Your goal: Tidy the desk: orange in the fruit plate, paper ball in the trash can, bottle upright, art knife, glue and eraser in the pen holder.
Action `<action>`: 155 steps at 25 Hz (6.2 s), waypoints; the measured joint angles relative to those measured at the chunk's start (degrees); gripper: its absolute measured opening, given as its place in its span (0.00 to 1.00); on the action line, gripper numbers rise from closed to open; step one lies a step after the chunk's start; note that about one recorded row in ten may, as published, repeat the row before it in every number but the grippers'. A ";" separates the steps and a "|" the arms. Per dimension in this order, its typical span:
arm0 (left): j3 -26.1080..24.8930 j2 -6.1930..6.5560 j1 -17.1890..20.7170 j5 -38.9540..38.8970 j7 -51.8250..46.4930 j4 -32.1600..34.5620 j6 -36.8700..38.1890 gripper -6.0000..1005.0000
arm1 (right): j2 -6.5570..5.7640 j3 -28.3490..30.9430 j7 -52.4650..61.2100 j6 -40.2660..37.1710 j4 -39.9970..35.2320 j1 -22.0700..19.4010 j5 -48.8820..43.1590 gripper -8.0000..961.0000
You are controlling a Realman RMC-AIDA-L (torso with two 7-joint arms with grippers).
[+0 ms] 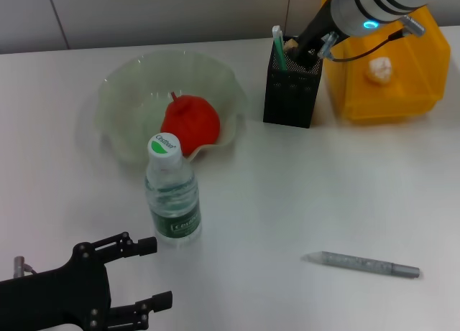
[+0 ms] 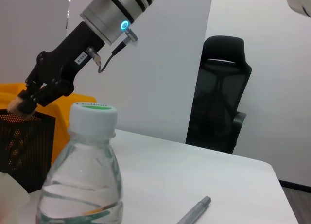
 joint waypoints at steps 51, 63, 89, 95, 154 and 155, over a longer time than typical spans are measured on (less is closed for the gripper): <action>-1.49 -0.12 -0.79 0.01 0.04 -1.48 -0.12 0.78 | 0.44 -22.62 4.95 -37.52 -8.51 -3.88 13.53 0.66; -1.44 -0.20 -0.59 0.01 0.46 -1.50 -0.71 0.78 | 0.44 -25.91 5.21 -31.51 -3.72 -3.72 12.99 0.66; -1.44 -0.15 -0.92 0.01 0.52 -2.02 -0.76 0.78 | 0.48 -30.32 7.08 -28.02 -1.36 -3.13 13.28 0.33; -1.44 -0.09 -0.96 0.01 0.52 -2.02 -0.86 0.78 | 0.52 -31.38 7.76 -27.40 -0.96 -2.97 13.39 0.32; -2.93 -0.21 -1.34 -0.08 0.42 -2.84 -1.49 0.78 | 0.08 3.08 -27.94 22.20 -2.94 -18.99 40.59 0.15; -2.93 -0.21 -1.36 -0.08 0.39 -2.84 -1.49 0.78 | 0.05 3.16 -27.93 22.20 -2.59 -18.96 40.58 0.15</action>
